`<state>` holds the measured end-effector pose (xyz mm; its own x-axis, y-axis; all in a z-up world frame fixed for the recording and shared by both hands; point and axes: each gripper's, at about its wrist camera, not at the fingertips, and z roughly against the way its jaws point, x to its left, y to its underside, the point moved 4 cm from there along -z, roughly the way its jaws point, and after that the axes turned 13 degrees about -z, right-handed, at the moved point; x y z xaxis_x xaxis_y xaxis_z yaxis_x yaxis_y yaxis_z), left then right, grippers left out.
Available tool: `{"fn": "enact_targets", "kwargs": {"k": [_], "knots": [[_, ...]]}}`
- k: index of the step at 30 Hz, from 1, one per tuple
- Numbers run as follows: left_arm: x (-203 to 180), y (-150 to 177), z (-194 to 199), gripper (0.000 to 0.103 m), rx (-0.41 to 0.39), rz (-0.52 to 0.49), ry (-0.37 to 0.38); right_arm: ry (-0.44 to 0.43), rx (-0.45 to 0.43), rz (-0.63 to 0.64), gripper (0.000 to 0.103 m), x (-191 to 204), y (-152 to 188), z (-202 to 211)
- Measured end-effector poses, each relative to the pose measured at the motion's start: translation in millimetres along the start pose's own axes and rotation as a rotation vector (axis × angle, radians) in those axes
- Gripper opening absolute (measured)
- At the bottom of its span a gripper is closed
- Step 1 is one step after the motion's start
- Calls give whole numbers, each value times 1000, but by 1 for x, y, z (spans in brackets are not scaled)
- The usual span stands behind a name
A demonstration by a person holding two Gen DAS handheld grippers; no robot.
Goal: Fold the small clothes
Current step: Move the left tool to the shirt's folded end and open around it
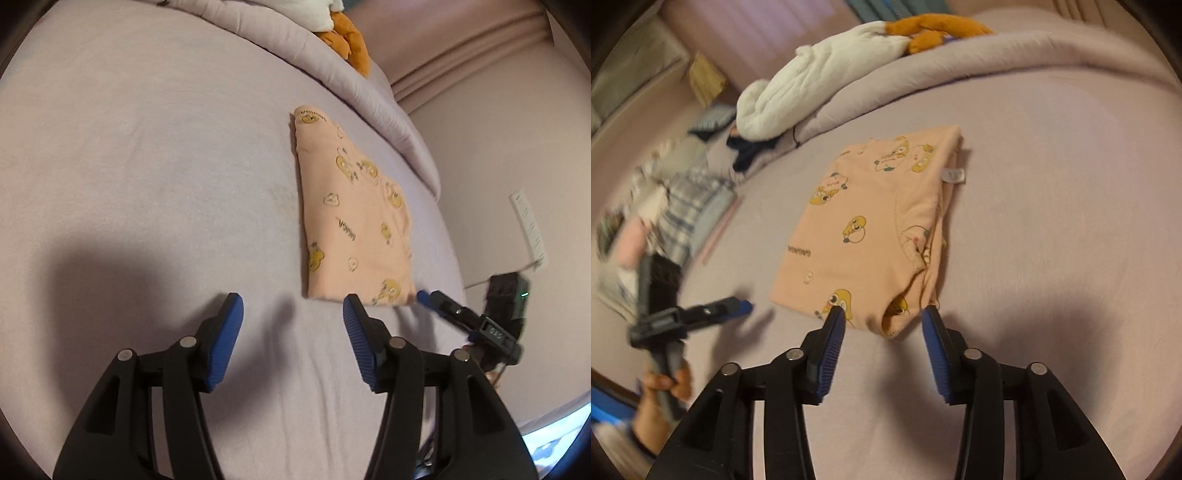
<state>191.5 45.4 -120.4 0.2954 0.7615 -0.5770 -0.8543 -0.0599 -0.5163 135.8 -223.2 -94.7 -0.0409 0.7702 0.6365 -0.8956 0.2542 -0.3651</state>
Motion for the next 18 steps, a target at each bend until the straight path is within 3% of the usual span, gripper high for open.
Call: {"fn": "enact_targets", "kwargs": {"k": [2,7,18], "knots": [[2,-1,-5,56,-7,30,38,-22,0,-61,63,-8,-3,-2],[-3,-15,-26,56,3,63,77,-101,38,-199,63,-25,-14,-17],[-25,-51,-77,56,54,-21,69,-149,44,-235,63,-20,-31,-39]]}}
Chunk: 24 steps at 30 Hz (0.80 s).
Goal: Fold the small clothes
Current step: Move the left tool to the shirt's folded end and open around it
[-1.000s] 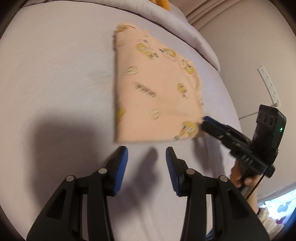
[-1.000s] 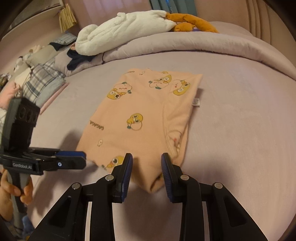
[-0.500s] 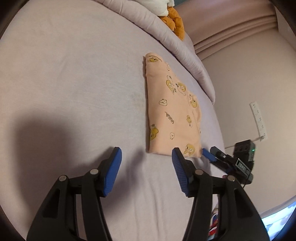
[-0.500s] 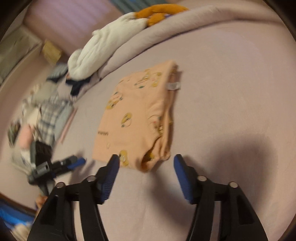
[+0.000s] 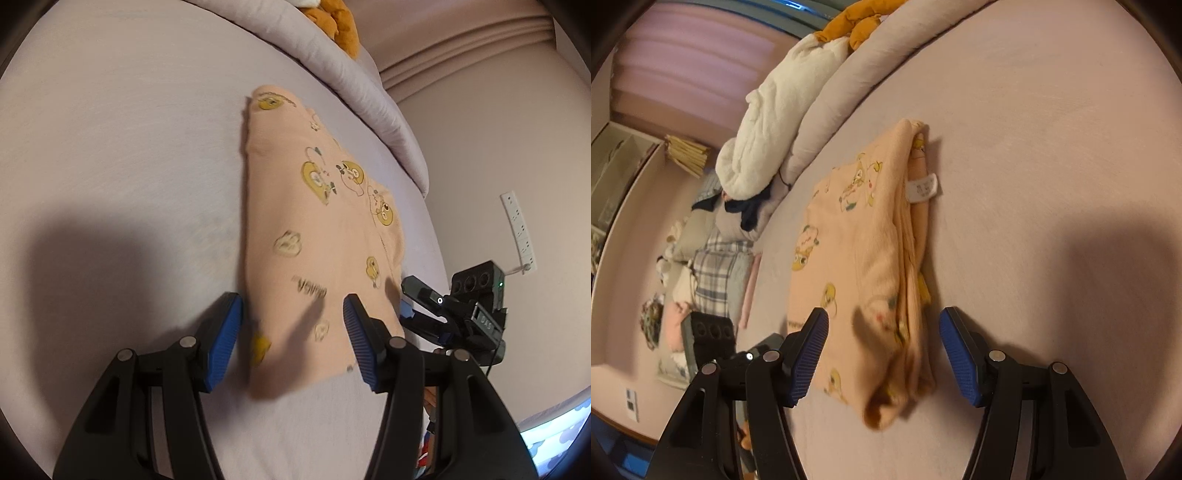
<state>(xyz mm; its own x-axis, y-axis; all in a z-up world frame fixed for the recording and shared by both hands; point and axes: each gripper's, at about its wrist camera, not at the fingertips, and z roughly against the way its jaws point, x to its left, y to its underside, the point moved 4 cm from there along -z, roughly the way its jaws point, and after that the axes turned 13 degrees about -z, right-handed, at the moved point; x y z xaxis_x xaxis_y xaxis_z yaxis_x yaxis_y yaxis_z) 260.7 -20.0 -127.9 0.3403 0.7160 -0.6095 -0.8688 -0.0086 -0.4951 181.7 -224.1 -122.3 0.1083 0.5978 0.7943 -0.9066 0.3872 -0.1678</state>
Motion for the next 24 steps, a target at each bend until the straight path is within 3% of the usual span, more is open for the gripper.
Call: {"fn": "enact_targets", "kwargs": {"k": [6,20,24], "knots": [[-1,-5,-8,56,13,-44,-37,2,10,26,63,4,-10,-10],[1,-3,-5,56,3,-85,-41,5,8,57,63,6,-19,-20],[-4,-5,-8,63,6,-109,-46,3,4,60,63,10,-23,-26]]}}
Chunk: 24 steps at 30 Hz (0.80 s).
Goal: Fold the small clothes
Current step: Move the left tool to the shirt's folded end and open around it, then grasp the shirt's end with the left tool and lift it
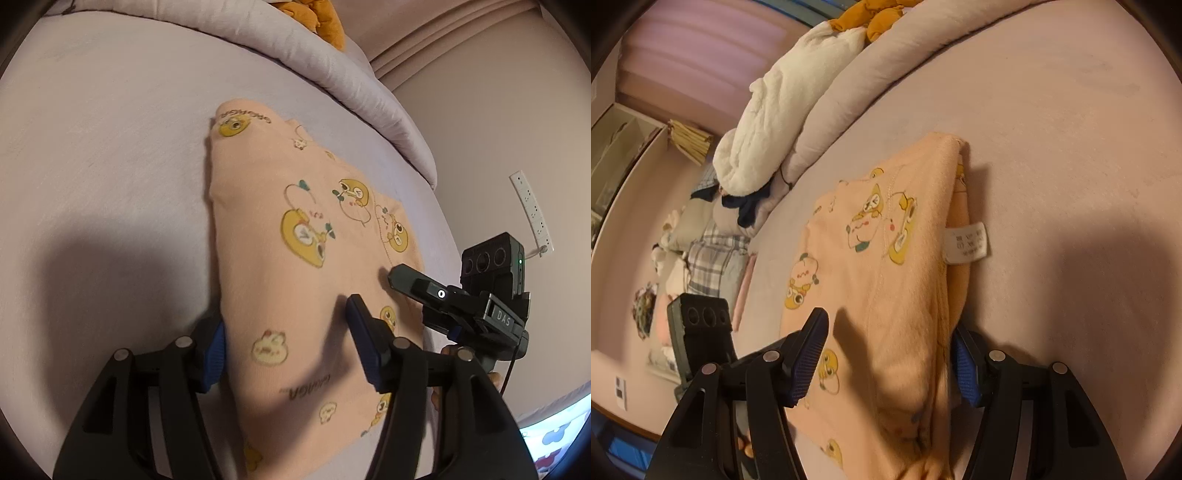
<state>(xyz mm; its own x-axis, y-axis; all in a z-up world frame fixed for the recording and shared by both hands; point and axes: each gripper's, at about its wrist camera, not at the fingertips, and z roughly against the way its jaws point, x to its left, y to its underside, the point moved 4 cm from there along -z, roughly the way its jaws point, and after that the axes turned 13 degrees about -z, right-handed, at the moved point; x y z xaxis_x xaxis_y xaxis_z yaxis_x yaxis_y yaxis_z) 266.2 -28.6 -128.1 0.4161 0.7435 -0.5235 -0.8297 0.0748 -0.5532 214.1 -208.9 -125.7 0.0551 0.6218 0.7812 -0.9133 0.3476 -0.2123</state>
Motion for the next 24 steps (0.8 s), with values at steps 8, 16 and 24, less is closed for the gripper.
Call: {"fn": "enact_targets", "kwargs": {"k": [8,16,24], "knots": [[-8,-2,-2,72,3,-61,-23,11,-6,20,63,8,-11,-13],[-13,13,7,59,-12,-89,-78,71,-40,85,45,15,-10,-20],[-16,25,22,35,-32,-46,-102,120,-97,187,26,36,3,-17]]}}
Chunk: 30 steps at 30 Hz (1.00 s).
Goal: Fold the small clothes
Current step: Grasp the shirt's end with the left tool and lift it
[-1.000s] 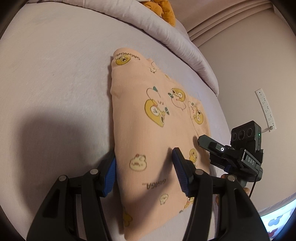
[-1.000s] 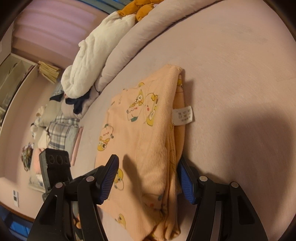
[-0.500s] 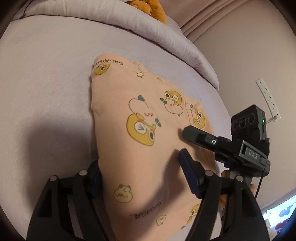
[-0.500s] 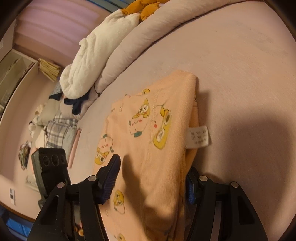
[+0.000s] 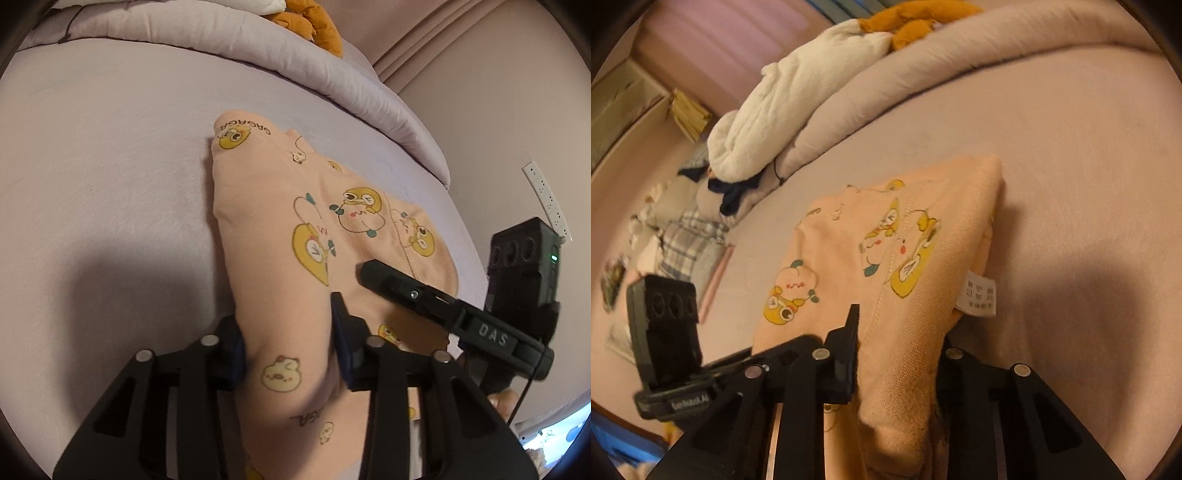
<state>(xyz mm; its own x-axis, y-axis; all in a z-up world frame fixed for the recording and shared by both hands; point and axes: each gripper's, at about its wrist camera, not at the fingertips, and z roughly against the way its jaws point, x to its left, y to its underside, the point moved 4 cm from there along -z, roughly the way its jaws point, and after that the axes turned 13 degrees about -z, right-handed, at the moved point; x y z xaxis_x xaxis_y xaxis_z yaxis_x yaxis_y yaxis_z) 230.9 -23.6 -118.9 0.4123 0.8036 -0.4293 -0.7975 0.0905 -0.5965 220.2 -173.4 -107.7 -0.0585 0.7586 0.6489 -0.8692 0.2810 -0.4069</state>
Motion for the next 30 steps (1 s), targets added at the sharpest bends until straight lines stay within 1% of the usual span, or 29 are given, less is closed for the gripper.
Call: {"fn": "enact_targets", "kwargs": {"k": [3,6,10,15,17,21,26,27,30], "knots": [[-7,7,12,33,-6,-24,-14,7,-24,56,26,15,8,10],[-14,21,27,33,-3,-40,-19,14,-27,84,26,23,19,18],[-22,44,49,33,-4,-40,-23,4,-5,85,26,29,38,34],[-33,81,81,33,-3,-52,-54,-41,22,93,25,43,69,57],[-36,94,93,33,-5,-51,-66,-56,30,90,25,49,79,64],[-41,117,119,33,-23,-40,-88,-80,31,126,25,68,108,74],[-46,147,145,33,-51,-35,-123,-81,39,182,25,85,132,80],[-45,147,145,33,-55,-31,-127,-81,43,191,25,87,137,82],[-45,162,157,33,-74,-10,-137,-80,48,223,25,95,149,83]]}}
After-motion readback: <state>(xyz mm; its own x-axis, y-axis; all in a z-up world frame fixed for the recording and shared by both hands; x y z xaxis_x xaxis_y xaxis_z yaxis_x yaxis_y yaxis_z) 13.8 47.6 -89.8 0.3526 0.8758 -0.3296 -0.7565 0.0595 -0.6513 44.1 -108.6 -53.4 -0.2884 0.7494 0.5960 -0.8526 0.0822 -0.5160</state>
